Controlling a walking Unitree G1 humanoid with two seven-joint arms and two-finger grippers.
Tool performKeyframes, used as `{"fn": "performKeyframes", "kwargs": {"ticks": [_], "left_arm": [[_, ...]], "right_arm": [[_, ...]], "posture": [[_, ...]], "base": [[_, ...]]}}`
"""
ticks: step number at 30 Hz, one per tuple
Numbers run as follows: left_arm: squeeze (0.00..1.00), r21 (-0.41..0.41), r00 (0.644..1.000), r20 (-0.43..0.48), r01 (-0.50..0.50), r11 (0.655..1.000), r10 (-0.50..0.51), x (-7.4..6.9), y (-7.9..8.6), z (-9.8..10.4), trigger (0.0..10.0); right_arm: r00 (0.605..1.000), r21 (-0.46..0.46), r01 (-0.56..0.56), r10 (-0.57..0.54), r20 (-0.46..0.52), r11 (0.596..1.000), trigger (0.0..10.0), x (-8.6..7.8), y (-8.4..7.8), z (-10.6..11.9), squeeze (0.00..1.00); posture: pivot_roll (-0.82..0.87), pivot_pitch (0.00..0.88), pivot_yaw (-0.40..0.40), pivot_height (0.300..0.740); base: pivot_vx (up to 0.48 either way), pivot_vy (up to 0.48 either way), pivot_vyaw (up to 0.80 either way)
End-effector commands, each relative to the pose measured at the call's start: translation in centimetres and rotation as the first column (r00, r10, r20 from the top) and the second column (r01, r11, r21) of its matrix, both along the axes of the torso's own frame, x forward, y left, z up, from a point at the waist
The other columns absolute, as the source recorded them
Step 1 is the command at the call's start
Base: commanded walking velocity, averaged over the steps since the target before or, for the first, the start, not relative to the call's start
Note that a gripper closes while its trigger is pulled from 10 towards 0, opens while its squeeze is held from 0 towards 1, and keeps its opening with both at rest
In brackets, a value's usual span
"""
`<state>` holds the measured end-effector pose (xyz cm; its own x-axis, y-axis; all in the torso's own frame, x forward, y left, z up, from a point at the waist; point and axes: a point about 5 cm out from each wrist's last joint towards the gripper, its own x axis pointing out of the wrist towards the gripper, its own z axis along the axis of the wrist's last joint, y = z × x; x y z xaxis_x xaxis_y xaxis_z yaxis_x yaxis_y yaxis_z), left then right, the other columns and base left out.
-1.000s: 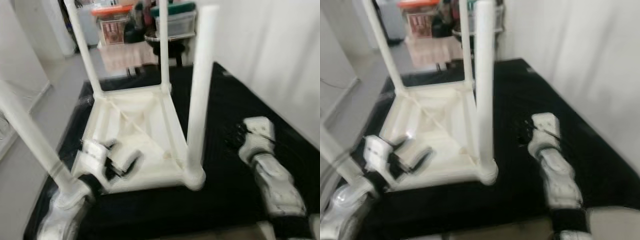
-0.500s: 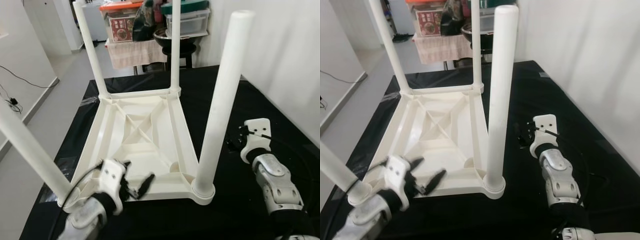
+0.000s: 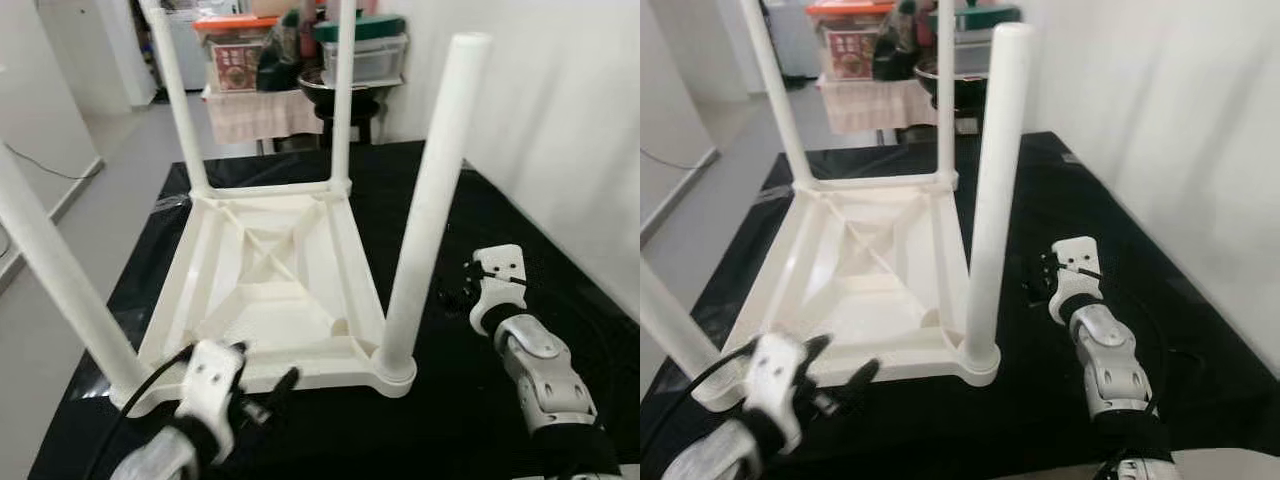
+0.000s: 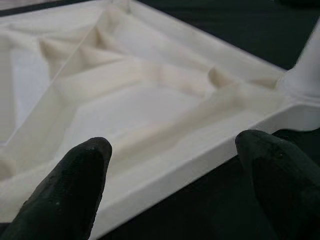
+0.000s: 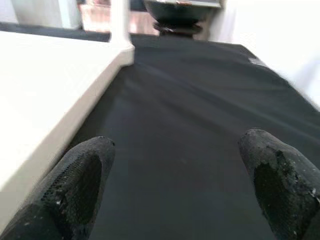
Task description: Building children table
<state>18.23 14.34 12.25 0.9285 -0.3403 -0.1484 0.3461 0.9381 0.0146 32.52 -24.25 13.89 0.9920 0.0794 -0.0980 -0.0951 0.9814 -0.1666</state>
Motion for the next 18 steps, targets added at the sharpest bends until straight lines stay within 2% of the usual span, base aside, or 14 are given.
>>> {"fn": "performKeyframes", "kwargs": {"ticks": [1,3,5,6,8,9,11,12,15,18], "left_arm": [[0.00,0.023,0.998,0.004,-0.070,0.997,0.070,-0.9,0.7,0.4,10.0],[0.00,0.023,0.998,0.004,-0.070,0.997,0.070,-0.9,0.7,0.4,10.0],[0.00,0.026,0.989,-0.018,-0.146,0.989,0.147,-2.8,1.7,0.3,10.0],[0.00,0.026,0.989,-0.018,-0.146,0.989,0.147,-2.8,1.7,0.3,10.0],[0.00,0.034,0.975,-0.019,-0.221,0.975,0.222,-4.0,2.7,0.3,10.0],[0.00,0.034,0.975,-0.019,-0.221,0.975,0.222,-4.0,2.7,0.3,10.0],[0.00,0.094,0.942,0.023,-0.337,0.937,0.336,-4.9,4.6,0.3,10.0],[0.00,0.094,0.942,0.023,-0.337,0.937,0.336,-4.9,4.6,0.3,10.0],[0.00,0.139,0.868,0.081,-0.497,0.857,0.490,-5.7,7.0,0.4,10.0],[0.00,0.175,0.822,0.134,-0.570,0.803,0.554,-6.0,8.1,0.6,10.0]], "right_arm": [[1.000,-0.018,-0.025,0.025,0.009,1.000,10.0,0.5,0.2,0.4,0.00],[1.000,-0.018,-0.025,0.025,0.009,1.000,10.0,0.5,0.2,0.4,0.00],[1.000,-0.033,-0.022,0.022,0.002,0.999,10.0,0.9,-0.2,0.6,0.00],[1.000,-0.033,-0.022,0.022,0.002,0.999,10.0,0.9,-0.2,0.6,0.00],[1.000,-0.038,-0.021,0.021,-0.003,0.999,10.0,1.1,-0.4,0.6,0.00],[1.000,-0.038,-0.021,0.021,-0.003,0.999,10.0,1.1,-0.4,0.6,0.00],[1.000,-0.043,-0.025,0.025,-0.013,0.999,10.0,1.3,-0.3,0.4,0.00],[1.000,-0.043,-0.025,0.025,-0.013,0.999,10.0,1.3,-0.3,0.4,0.00],[0.999,-0.051,-0.034,0.033,-0.027,0.998,10.0,1.3,-0.3,0.1,0.00],[0.999,-0.052,-0.037,0.035,-0.031,0.998,10.0,1.4,-0.3,0.1,0.00]], "posture": [[-0.04,0.000,0.012,0.740],[-0.04,0.000,0.012,0.740],[-0.01,0.000,0.005,0.740],[-0.01,0.000,0.005,0.740],[-0.01,0.000,0.000,0.740],[-0.01,0.000,0.000,0.740],[0.00,0.000,-0.005,0.740],[0.00,0.000,-0.005,0.740],[0.00,0.000,-0.006,0.740],[0.00,0.000,-0.011,0.740]], "base": [[0.000,0.000,0.00],[0.000,0.000,0.00],[0.000,0.000,0.00],[0.000,0.000,0.00],[0.000,0.000,0.00],[0.000,0.000,0.00],[0.000,0.000,0.00],[0.000,0.000,0.00],[0.000,0.000,0.00],[0.000,0.000,0.00]]}}
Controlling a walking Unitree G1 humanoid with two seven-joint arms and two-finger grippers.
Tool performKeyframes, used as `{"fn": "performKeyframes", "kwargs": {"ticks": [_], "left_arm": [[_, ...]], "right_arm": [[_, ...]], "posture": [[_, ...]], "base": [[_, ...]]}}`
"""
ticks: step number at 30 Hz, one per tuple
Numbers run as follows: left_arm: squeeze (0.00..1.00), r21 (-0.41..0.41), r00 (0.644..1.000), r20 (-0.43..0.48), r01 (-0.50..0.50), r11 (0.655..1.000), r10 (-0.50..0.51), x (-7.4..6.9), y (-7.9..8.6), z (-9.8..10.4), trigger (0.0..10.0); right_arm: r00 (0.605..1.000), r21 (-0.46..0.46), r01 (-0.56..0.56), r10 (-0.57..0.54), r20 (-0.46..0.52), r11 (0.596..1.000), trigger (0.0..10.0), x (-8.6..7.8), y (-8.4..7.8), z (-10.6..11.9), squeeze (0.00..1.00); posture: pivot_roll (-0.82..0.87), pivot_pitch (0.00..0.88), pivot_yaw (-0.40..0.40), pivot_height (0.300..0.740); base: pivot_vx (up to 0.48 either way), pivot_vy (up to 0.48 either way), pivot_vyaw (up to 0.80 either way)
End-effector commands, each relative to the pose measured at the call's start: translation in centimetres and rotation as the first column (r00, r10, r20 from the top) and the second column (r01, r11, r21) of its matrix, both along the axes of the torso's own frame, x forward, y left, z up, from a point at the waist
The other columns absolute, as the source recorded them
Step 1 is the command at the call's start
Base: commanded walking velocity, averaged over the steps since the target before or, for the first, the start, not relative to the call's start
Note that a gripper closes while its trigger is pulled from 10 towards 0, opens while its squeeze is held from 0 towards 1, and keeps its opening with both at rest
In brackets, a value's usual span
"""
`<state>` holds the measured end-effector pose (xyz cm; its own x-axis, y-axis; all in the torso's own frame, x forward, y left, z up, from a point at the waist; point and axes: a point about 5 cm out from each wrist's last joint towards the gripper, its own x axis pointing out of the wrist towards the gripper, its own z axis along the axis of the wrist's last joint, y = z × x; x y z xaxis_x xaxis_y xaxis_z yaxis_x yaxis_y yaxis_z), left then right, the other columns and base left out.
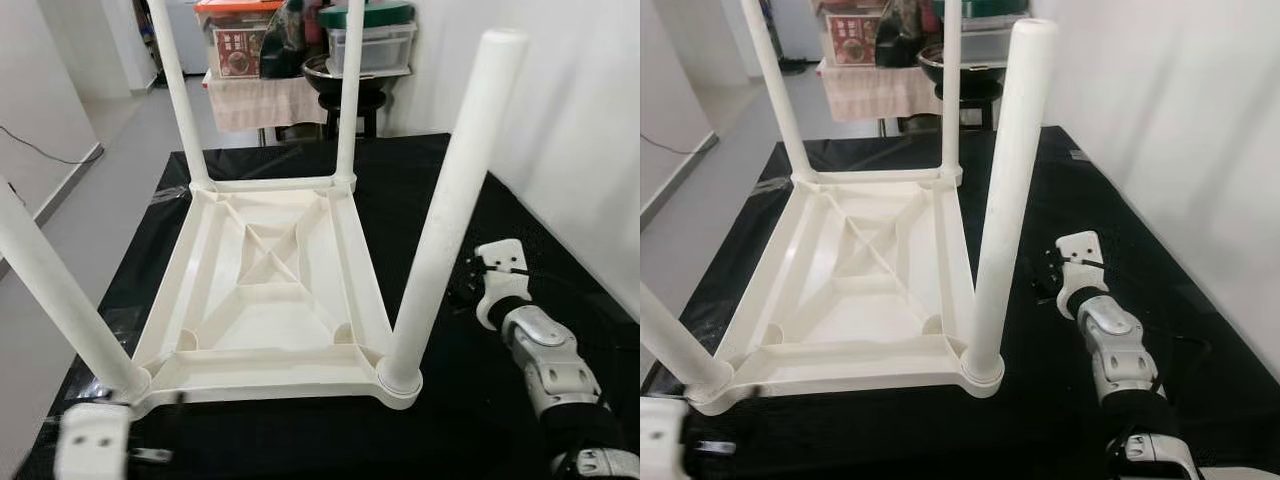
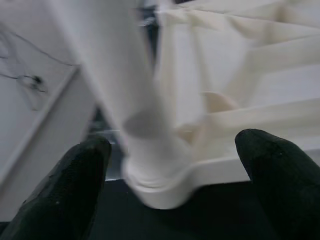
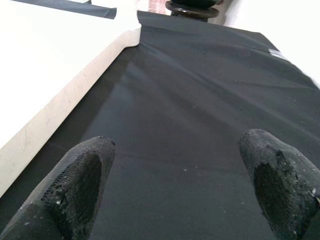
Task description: Building children table
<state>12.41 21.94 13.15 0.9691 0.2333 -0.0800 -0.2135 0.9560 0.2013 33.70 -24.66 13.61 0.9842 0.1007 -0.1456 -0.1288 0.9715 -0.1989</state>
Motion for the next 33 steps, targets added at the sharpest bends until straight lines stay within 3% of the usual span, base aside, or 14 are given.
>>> {"fn": "performKeyframes", "kwargs": {"ticks": [1,11,13,15,17,19,21,29,33], "left_arm": [[0.00,0.038,0.999,0.002,-0.054,0.998,0.054,-0.2,0.7,-0.2,10.0],[0.00,0.056,0.988,0.064,-0.141,0.988,0.137,0.3,1.9,0.4,10.0],[0.00,0.013,0.985,0.091,-0.146,0.989,0.144,1.3,2.9,0.3,10.0],[0.00,0.013,0.985,0.091,-0.146,0.989,0.144,1.3,2.9,0.3,10.0],[0.00,-0.049,0.991,0.100,-0.087,0.995,0.091,2.6,3.5,-0.2,10.0],[0.00,-0.049,0.991,0.100,-0.087,0.995,0.091,2.6,3.5,-0.2,10.0],[0.00,-0.095,0.989,0.127,-0.064,0.993,0.076,3.8,3.9,-0.2,10.0],[0.00,-0.115,0.989,0.135,-0.051,0.992,0.067,4.3,4.0,-0.3,10.0],[0.00,-0.158,0.991,0.128,0.049,0.986,-0.029,5.3,3.0,-0.7,10.0]], "right_arm": [[1.000,-0.014,-0.011,0.011,0.014,1.000,10.0,0.3,0.1,0.3,0.00],[1.000,-0.017,-0.010,0.010,0.008,1.000,10.0,0.3,0.1,0.1,0.00],[1.000,-0.014,-0.001,0.001,0.020,1.000,10.0,0.3,0.1,0.4,0.00],[1.000,-0.014,-0.001,0.001,0.020,1.000,10.0,0.3,0.1,0.4,0.00],[0.999,0.006,-0.011,0.010,0.038,1.000,10.0,0.3,0.4,0.7,0.00],[0.999,0.006,-0.011,0.010,0.038,1.000,10.0,0.3,0.4,0.7,0.00],[0.997,0.040,-0.041,0.038,0.064,0.998,10.0,0.2,0.6,1.2,0.00],[0.993,0.065,-0.075,0.068,0.095,0.995,10.0,0.1,0.6,2.0,0.00],[0.978,0.159,-0.152,0.126,0.166,0.976,10.0,-0.5,0.3,3.7,0.00]], "posture": [[0.00,0.000,-0.011,0.740],[0.00,0.000,-0.014,0.740],[0.00,0.000,-0.018,0.740],[0.00,0.000,-0.018,0.740],[-0.02,0.000,-0.008,0.740],[-0.02,0.000,-0.008,0.740],[-0.03,0.000,-0.003,0.740],[-0.04,0.000,0.000,0.740],[-0.04,0.000,-0.002,0.740]], "base": [[0.000,0.000,0.00],[0.000,0.000,0.00],[0.000,0.000,0.00],[0.000,0.000,0.00],[0.000,0.000,0.00],[0.000,0.000,0.00],[0.000,0.000,0.00],[0.000,0.000,0.00],[0.000,0.000,0.00]]}}
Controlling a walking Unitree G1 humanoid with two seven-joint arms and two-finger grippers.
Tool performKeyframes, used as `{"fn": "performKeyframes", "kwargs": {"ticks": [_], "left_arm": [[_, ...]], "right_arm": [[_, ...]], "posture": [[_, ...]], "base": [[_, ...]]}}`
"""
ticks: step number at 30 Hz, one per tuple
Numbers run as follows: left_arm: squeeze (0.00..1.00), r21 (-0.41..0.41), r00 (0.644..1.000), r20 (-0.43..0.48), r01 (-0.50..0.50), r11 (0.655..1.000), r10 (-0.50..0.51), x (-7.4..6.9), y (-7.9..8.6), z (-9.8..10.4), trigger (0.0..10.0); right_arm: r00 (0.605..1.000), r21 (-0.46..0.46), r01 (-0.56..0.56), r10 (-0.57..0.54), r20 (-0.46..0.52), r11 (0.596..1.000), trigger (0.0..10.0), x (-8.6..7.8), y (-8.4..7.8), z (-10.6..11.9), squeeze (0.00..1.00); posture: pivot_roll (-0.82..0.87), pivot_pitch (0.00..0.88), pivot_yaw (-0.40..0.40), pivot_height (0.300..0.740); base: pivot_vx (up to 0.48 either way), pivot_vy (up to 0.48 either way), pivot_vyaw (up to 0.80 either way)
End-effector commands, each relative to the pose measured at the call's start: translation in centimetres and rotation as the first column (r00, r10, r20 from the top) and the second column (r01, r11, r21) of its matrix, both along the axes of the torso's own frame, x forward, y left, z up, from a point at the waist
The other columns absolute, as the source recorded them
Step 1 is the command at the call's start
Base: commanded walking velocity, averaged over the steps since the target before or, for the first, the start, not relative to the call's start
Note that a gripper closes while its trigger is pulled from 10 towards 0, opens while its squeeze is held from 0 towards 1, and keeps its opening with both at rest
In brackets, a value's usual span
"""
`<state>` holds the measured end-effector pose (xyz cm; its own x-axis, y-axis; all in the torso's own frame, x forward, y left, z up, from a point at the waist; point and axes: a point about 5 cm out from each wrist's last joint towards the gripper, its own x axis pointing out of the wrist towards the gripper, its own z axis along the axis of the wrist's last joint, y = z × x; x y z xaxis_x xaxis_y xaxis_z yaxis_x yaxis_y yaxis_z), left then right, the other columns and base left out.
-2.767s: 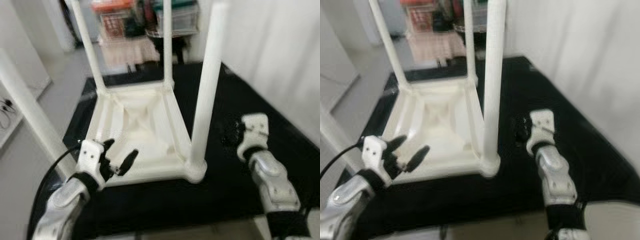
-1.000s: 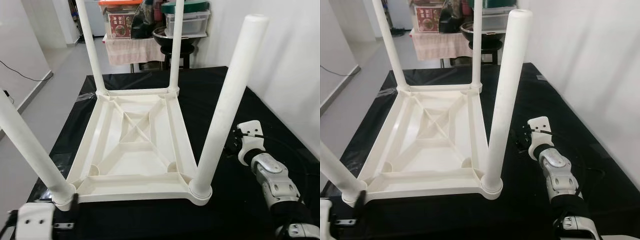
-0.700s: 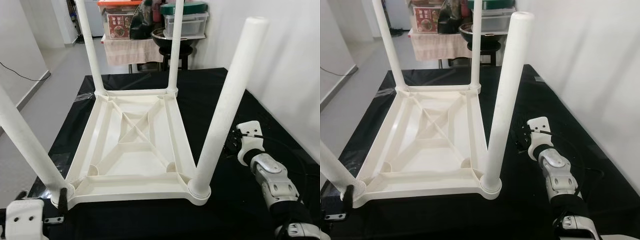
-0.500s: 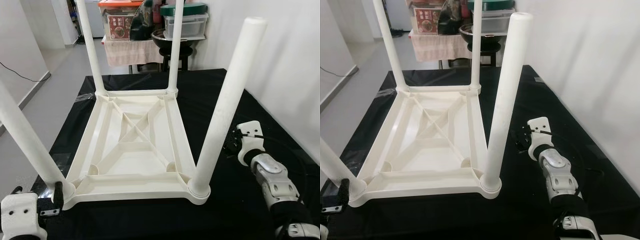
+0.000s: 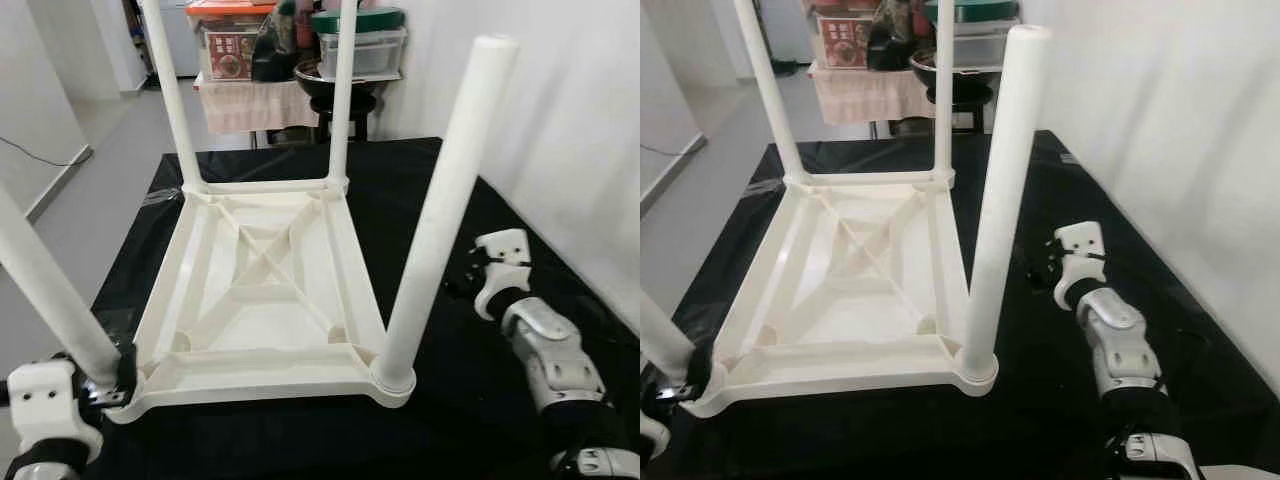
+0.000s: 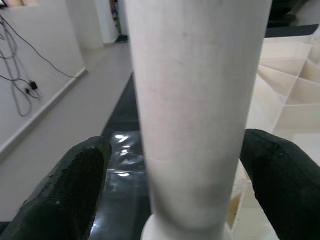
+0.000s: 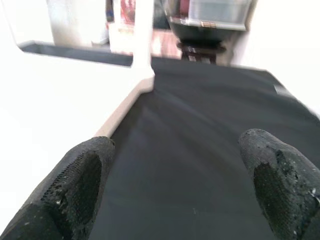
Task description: Building children table
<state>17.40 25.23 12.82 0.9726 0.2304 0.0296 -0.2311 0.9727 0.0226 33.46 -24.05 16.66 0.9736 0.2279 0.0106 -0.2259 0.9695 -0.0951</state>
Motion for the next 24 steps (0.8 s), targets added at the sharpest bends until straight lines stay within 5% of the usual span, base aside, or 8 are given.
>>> {"fn": "performKeyframes", "kwargs": {"ticks": [1,2,3,4,13,16,21,24], "left_arm": [[0.00,-0.008,0.999,-0.019,0.042,0.999,-0.043,0.3,-0.3,-0.4,10.0],[0.00,-0.043,0.990,-0.003,0.143,0.989,-0.144,1.6,-1.1,-0.3,10.0],[0.00,-0.043,0.990,-0.003,0.143,0.989,-0.144,1.6,-1.1,-0.3,10.0],[0.00,-0.041,0.983,-0.002,0.185,0.982,-0.185,2.5,-1.4,-0.2,10.0],[0.00,-0.036,0.971,-0.004,0.239,0.970,-0.239,3.8,-1.5,-0.6,10.0],[0.00,-0.038,0.966,0.004,0.260,0.965,-0.260,4.2,-1.8,-0.6,10.0],[0.00,-0.041,0.963,0.008,0.271,0.962,-0.271,4.4,-1.9,-0.6,10.0],[0.00,-0.048,0.960,0.015,0.280,0.959,-0.279,4.7,-2.0,-0.6,10.0]], "right_arm": [[1.000,0.040,-0.022,0.022,0.019,0.999,10.0,-0.3,-0.3,0.7,0.00],[0.977,0.111,-0.198,0.186,0.105,0.974,10.0,-2.4,-0.9,2.8,0.00],[0.977,0.111,-0.198,0.186,0.105,0.974,10.0,-2.4,-0.9,2.8,0.00],[0.940,0.102,-0.325,0.309,0.148,0.940,10.0,-4.4,-1.4,4.2,0.00],[0.856,0.155,-0.483,0.427,0.292,0.862,10.0,-8.3,-3.7,7.9,0.00],[0.782,0.194,-0.578,0.470,0.409,0.792,10.0,-9.2,-3.0,10.0,0.00],[0.731,0.160,-0.649,0.551,0.404,0.744,10.0,-9.6,-1.3,10.5,0.00],[0.626,0.127,-0.765,0.682,0.378,0.632,10.0,-10.7,0.8,11.0,0.00]], "posture": [[-0.04,0.000,-0.002,0.740],[-0.06,0.000,0.005,0.740],[-0.06,0.000,0.005,0.740],[-0.08,0.000,0.016,0.740],[-0.11,0.000,0.039,0.740],[-0.11,0.000,0.041,0.740],[-0.11,0.000,0.040,0.740],[-0.10,0.000,0.031,0.740]], "base": [[0.000,0.000,0.00],[0.000,0.000,0.00],[0.000,0.000,0.00],[0.000,0.000,0.00],[0.000,0.000,0.00],[0.000,0.000,0.00],[0.000,0.000,0.00],[0.000,0.000,0.00]]}}
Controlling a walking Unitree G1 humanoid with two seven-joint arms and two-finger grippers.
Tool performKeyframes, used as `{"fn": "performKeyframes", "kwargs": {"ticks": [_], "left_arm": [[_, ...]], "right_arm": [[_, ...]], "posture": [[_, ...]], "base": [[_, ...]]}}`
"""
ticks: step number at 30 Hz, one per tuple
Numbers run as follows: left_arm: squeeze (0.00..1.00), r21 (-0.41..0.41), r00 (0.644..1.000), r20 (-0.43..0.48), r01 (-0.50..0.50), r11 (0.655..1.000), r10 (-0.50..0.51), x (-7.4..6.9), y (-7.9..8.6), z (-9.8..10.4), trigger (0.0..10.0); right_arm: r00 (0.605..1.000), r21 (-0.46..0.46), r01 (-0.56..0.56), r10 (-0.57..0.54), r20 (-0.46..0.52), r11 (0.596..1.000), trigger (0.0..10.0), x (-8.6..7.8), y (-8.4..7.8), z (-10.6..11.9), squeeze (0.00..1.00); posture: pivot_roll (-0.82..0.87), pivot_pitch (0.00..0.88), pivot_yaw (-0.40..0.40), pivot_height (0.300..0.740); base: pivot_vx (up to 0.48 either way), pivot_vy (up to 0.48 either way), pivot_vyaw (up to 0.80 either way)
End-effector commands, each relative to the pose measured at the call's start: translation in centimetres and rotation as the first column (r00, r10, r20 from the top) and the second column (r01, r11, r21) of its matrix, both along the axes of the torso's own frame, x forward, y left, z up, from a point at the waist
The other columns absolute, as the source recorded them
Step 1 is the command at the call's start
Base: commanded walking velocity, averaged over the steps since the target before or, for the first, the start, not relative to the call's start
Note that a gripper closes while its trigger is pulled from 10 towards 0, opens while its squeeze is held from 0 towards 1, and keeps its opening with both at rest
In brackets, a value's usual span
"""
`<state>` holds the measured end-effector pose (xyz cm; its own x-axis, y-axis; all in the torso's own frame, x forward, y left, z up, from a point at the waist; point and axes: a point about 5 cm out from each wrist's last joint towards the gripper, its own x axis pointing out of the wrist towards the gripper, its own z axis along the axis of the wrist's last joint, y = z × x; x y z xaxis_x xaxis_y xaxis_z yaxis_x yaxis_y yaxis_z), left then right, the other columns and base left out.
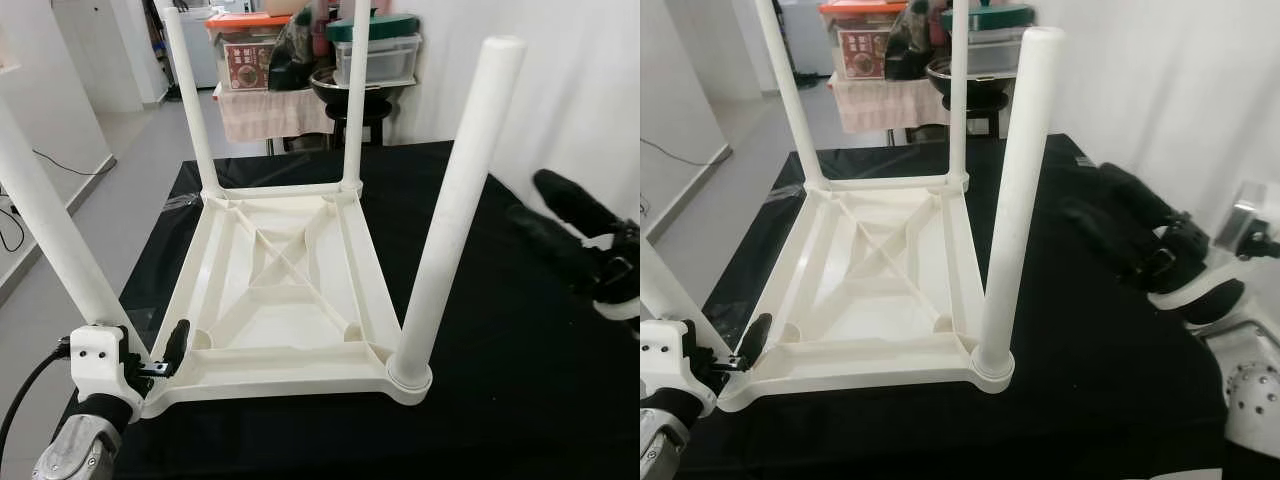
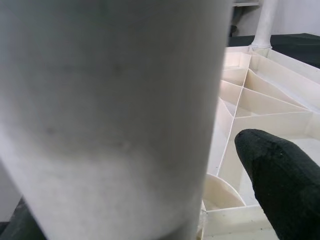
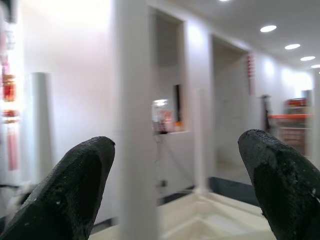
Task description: Building children table
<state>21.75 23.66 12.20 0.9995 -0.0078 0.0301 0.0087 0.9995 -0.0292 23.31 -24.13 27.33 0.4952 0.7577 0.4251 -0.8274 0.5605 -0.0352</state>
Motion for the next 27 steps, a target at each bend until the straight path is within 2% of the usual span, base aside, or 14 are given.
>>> {"fn": "performKeyframes", "kwargs": {"ticks": [1,4,5,7,8,9,12,17,22,23,24,27], "left_arm": [[0.00,0.001,0.999,0.004,0.043,0.999,-0.043,0.4,-0.4,0.0,10.0],[0.00,-0.004,0.999,0.008,0.043,0.999,-0.043,0.6,-0.4,-0.1,10.0],[0.00,-0.004,0.999,0.008,0.043,0.999,-0.043,0.6,-0.4,-0.1,10.0],[0.00,-0.006,0.999,0.015,0.049,0.999,-0.048,0.8,-0.5,0.0,10.0],[0.00,-0.006,0.999,0.015,0.049,0.999,-0.048,0.8,-0.5,0.0,10.0],[0.00,-0.005,0.998,0.027,0.053,0.999,-0.052,1.1,-0.7,0.2,10.0],[0.00,-0.003,0.998,0.038,0.054,0.999,-0.054,1.3,-0.7,0.5,10.0],[0.00,-0.007,0.998,0.042,0.052,0.999,-0.052,1.3,-0.7,0.5,10.0],[0.00,-0.012,0.998,0.031,0.055,0.998,-0.054,1.2,-0.6,0.1,10.0],[0.00,-0.018,0.998,0.029,0.060,0.998,-0.060,1.2,-0.6,0.0,9.0],[0.00,-0.024,0.997,0.029,0.068,0.997,-0.067,1.2,-0.8,0.0,0.0],[0.00,-0.032,0.996,0.030,0.080,0.996,-0.079,1.3,-1.0,-0.1,0.0]], "right_arm": [[0.995,-0.030,-0.099,0.099,-0.002,0.995,10.0,-0.7,1.0,0.4,0.00],[0.998,-0.106,-0.066,0.067,0.001,0.992,10.0,-0.1,1.9,0.4,0.00],[0.998,-0.106,-0.066,0.067,0.001,0.992,10.0,-0.1,1.9,0.4,0.00],[1.000,-0.158,0.009,-0.009,-0.003,0.987,10.0,1.1,2.9,0.3,0.00],[1.000,-0.158,0.009,-0.009,-0.003,0.987,10.0,1.1,2.9,0.3,0.00],[0.999,-0.150,0.054,-0.053,0.006,0.987,10.0,2.0,4.0,0.5,0.00],[0.998,-0.125,0.066,-0.065,0.014,0.990,10.0,2.4,4.7,0.9,0.00],[0.996,-0.110,0.094,-0.093,0.015,0.989,10.0,2.7,4.6,1.1,0.00],[0.996,-0.031,0.089,-0.088,0.016,0.996,10.0,2.5,4.0,1.9,0.00],[0.997,-0.015,0.074,-0.074,0.017,0.997,7.1,2.2,3.9,2.1,0.00],[0.998,-0.011,0.062,-0.061,0.015,0.998,0.0,2.0,4.0,2.1,0.00],[0.998,-0.012,0.056,-0.056,0.005,0.998,0.0,1.8,4.1,1.9,0.00]], "posture": [[-0.10,0.000,0.033,0.740],[-0.11,0.000,0.034,0.740],[-0.11,0.000,0.034,0.740],[-0.11,0.000,0.034,0.740],[-0.11,0.000,0.034,0.740],[-0.11,0.000,0.031,0.740],[-0.11,0.000,0.031,0.740],[-0.10,0.000,0.027,0.740],[-0.11,0.000,0.026,0.740],[-0.11,0.000,0.026,0.740],[-0.11,0.000,0.026,0.740],[-0.12,0.000,0.030,0.740]], "base": [[0.000,0.000,0.00],[0.000,0.000,0.00],[0.000,0.000,0.00],[0.000,0.000,0.00],[0.000,0.000,0.00],[0.000,0.000,0.00],[0.000,0.000,0.00],[0.000,0.000,0.00],[0.000,0.000,0.00],[0.000,0.000,0.00],[0.000,0.000,0.00],[0.000,0.000,0.00]]}}
